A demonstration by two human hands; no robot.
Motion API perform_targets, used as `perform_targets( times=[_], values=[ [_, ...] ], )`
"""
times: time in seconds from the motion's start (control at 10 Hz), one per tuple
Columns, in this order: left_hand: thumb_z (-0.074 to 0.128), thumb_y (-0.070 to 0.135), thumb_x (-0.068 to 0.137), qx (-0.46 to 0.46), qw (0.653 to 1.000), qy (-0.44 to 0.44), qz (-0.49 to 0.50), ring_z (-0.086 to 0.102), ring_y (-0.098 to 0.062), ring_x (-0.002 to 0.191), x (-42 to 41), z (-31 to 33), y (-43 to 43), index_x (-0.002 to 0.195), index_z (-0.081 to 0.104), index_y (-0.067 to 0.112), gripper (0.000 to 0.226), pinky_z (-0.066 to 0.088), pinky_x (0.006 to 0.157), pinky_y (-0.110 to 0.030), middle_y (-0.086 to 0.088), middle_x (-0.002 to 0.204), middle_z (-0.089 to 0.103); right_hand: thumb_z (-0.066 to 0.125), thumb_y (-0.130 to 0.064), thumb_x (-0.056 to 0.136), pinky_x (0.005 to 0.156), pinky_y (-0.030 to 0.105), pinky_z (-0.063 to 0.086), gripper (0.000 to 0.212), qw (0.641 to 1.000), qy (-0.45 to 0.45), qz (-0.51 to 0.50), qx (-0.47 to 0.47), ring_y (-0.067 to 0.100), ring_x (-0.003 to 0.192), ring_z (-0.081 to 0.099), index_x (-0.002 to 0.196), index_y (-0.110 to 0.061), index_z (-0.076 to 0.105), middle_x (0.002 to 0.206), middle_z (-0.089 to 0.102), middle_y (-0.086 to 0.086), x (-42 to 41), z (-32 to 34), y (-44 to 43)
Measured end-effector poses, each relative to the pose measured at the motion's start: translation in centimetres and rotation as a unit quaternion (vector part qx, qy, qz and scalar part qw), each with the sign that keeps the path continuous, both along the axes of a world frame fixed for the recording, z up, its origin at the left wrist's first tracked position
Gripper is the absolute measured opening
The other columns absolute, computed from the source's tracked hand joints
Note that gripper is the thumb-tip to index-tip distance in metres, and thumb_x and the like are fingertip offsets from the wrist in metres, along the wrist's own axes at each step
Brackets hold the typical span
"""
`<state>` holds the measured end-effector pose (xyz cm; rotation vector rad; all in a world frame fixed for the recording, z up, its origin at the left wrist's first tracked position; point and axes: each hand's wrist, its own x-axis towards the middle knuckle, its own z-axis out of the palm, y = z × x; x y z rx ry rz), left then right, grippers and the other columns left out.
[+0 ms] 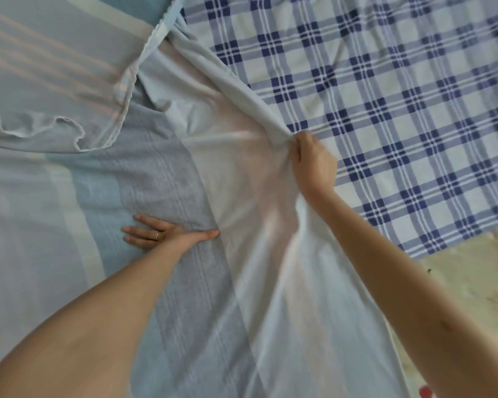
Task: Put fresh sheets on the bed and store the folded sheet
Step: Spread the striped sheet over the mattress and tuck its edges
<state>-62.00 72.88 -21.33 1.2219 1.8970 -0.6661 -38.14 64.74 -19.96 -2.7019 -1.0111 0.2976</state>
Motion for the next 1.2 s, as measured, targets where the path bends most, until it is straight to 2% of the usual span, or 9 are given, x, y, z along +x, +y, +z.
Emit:
perform_targets(
  times=[0.2, 0.4, 0.5, 0.6, 0.8, 0.9, 1.0, 1.1, 1.2],
  values=[
    [0.086, 0.064, 0.027, -0.018, 1.000, -0.001, 0.002, -0.037, -0.030, 0.135, 0.1, 0.7, 0.2, 0.135, -0.041, 0.015, 0.173, -0.012, 0.111, -0.053, -0.015, 0.143, -0.044, 0.061, 0.007, 0.066, 0.064, 0.036, 0.048, 0.042, 0.968, -0.032, 0.248, 0.011, 0.030, 0.076, 0.060, 0.104, -0.008, 0.065, 0.095, 0.061, 0.010, -8.9, -2.6, -2.2],
    [0.085, 0.065, 0.029, -0.028, 1.000, 0.002, -0.006, -0.038, -0.030, 0.134, 0.2, 0.4, 0.5, 0.132, -0.044, 0.014, 0.173, -0.014, 0.110, -0.053, -0.016, 0.141, -0.046, 0.057, 0.015, 0.069, 0.072, 0.041, 0.050, 0.057, 0.990, -0.055, 0.129, 0.008, 0.033, 0.094, 0.060, 0.121, -0.006, 0.058, 0.122, 0.059, 0.011, -8.0, -2.5, -2.2],
    [0.084, 0.067, 0.026, -0.032, 0.999, -0.001, -0.009, -0.039, -0.030, 0.133, -0.1, 0.3, 0.5, 0.131, -0.045, 0.015, 0.174, -0.013, 0.110, -0.057, -0.016, 0.140, -0.047, 0.050, 0.007, 0.084, 0.071, 0.037, 0.044, 0.039, 1.000, 0.024, -0.003, -0.003, 0.031, 0.098, 0.056, 0.119, -0.010, 0.055, 0.121, 0.057, 0.010, -5.7, -1.5, -1.8],
    [0.085, 0.066, 0.026, -0.035, 0.999, -0.007, -0.008, -0.040, -0.030, 0.133, -0.2, 0.5, 0.6, 0.132, -0.044, 0.015, 0.174, -0.014, 0.110, -0.058, -0.016, 0.140, -0.047, 0.053, -0.017, 0.091, 0.062, 0.032, 0.042, 0.014, 0.987, 0.158, -0.002, -0.036, 0.024, 0.085, 0.060, 0.100, -0.012, 0.062, 0.093, 0.066, 0.004, -2.6, -0.7, -1.7],
    [0.085, 0.066, 0.026, -0.038, 0.999, -0.007, -0.007, -0.039, -0.029, 0.133, -0.2, 0.8, 0.6, 0.133, -0.043, 0.015, 0.174, -0.011, 0.110, -0.059, -0.015, 0.141, -0.046, 0.067, -0.034, 0.084, 0.066, 0.033, 0.042, 0.032, 0.958, 0.138, 0.220, -0.121, 0.021, 0.090, 0.057, 0.107, -0.013, 0.059, 0.105, 0.056, 0.000, -2.2, -0.2, -1.7],
    [0.085, 0.065, 0.027, -0.036, 0.999, -0.009, -0.007, -0.039, -0.029, 0.133, -0.2, 0.7, 0.5, 0.133, -0.043, 0.015, 0.174, -0.011, 0.110, -0.060, -0.015, 0.141, -0.046, 0.056, -0.021, 0.089, 0.064, 0.032, 0.043, 0.016, 0.972, 0.155, 0.148, -0.095, 0.025, 0.083, 0.059, 0.098, -0.008, 0.061, 0.099, 0.060, 0.004, -1.9, -0.5, -1.7],
    [0.085, 0.065, 0.026, -0.031, 0.999, -0.007, -0.005, -0.039, -0.029, 0.133, -0.2, 0.5, 0.4, 0.133, -0.042, 0.015, 0.174, -0.011, 0.110, -0.061, -0.015, 0.141, -0.046, 0.062, -0.016, 0.085, 0.061, 0.023, 0.043, 0.008, 0.961, 0.277, -0.016, -0.007, 0.014, 0.072, 0.056, 0.078, -0.017, 0.059, 0.076, 0.060, -0.007, 0.2, -0.1, -1.6],
    [0.085, 0.065, 0.026, -0.028, 1.000, -0.006, -0.005, -0.039, -0.030, 0.134, -0.2, 0.4, 0.4, 0.134, -0.042, 0.015, 0.174, -0.012, 0.110, -0.060, -0.016, 0.141, -0.046, 0.067, -0.012, 0.083, 0.062, 0.030, 0.048, 0.026, 0.930, 0.318, -0.166, 0.077, 0.014, 0.067, 0.053, 0.064, -0.021, 0.051, 0.068, 0.056, -0.005, 3.7, 0.6, -2.5],
    [0.086, 0.064, 0.027, -0.023, 1.000, -0.010, -0.004, -0.038, -0.029, 0.134, -0.1, 0.4, 0.3, 0.134, -0.041, 0.015, 0.173, -0.011, 0.109, -0.061, -0.016, 0.142, -0.045, 0.063, -0.015, 0.085, 0.062, 0.031, 0.043, 0.026, 0.947, 0.254, -0.190, 0.055, 0.010, 0.063, 0.050, 0.064, -0.021, 0.048, 0.068, 0.054, -0.007, 5.9, 0.5, -3.2]
  ],
)
